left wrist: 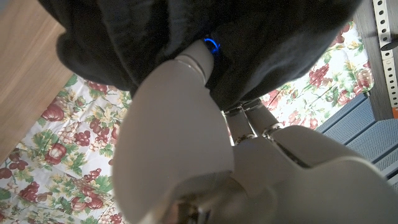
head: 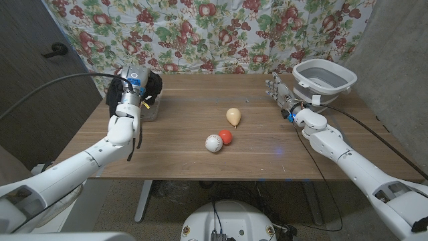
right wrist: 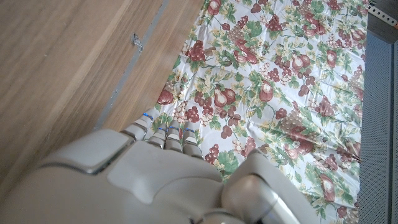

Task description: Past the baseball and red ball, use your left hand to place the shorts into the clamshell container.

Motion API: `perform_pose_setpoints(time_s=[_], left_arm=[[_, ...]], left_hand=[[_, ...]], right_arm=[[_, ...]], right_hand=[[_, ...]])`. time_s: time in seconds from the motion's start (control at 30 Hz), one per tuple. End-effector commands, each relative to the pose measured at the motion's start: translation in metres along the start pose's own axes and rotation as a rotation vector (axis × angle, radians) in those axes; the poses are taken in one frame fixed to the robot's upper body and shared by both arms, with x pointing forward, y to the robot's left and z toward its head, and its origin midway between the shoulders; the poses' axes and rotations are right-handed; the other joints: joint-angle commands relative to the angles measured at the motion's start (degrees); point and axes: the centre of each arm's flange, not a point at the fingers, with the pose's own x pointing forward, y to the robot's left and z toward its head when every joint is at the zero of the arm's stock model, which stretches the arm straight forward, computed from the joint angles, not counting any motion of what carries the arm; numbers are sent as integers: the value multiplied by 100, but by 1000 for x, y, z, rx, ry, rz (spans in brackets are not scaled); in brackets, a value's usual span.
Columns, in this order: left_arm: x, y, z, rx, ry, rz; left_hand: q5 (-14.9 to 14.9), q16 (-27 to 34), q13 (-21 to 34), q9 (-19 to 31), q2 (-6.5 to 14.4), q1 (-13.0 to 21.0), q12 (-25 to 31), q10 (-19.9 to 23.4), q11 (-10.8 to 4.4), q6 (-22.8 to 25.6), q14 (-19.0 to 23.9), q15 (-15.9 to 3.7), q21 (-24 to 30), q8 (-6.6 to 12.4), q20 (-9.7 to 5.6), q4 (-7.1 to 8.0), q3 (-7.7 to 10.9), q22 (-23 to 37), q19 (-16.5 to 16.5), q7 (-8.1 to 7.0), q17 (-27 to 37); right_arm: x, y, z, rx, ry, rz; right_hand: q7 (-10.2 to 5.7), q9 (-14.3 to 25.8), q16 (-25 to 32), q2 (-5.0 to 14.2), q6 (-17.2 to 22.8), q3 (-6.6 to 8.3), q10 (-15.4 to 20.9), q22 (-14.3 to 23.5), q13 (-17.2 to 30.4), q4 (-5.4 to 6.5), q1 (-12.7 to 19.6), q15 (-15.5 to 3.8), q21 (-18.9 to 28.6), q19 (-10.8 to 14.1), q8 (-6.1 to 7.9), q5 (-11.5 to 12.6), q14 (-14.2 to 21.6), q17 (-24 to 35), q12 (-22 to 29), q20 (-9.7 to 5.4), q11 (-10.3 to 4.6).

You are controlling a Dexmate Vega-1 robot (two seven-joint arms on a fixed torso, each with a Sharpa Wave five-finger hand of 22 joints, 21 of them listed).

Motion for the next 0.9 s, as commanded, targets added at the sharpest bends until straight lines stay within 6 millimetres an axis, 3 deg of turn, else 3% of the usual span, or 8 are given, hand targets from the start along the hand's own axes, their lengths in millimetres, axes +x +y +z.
perform_pose_setpoints(time_s=[0.03,0.9], left_arm=[[3,-10,4,8,2,-42],[4,-23,20,15,-41,-117]], left_hand=[[39,52,13,17,144,101,-12,51,-6,261,374,-930,724,-4,-1425,286,279,999,355,205,1354],[48,57,-49,-24,153,93,-38,143,-41,372,364,-950,783,0,-1414,289,273,1034,316,192,1380]], right_arm=[[0,2,-1,-1,2,4],[-1,-1,-1,3,2,1]], right_hand=[[-5,14,16,16,61,40,-4,8,8,13,61,-3,-19,-1,-4,-7,19,15,18,17,28],[-4,14,15,19,69,49,-2,8,8,12,60,-6,-18,0,-2,-13,15,15,19,18,35]])
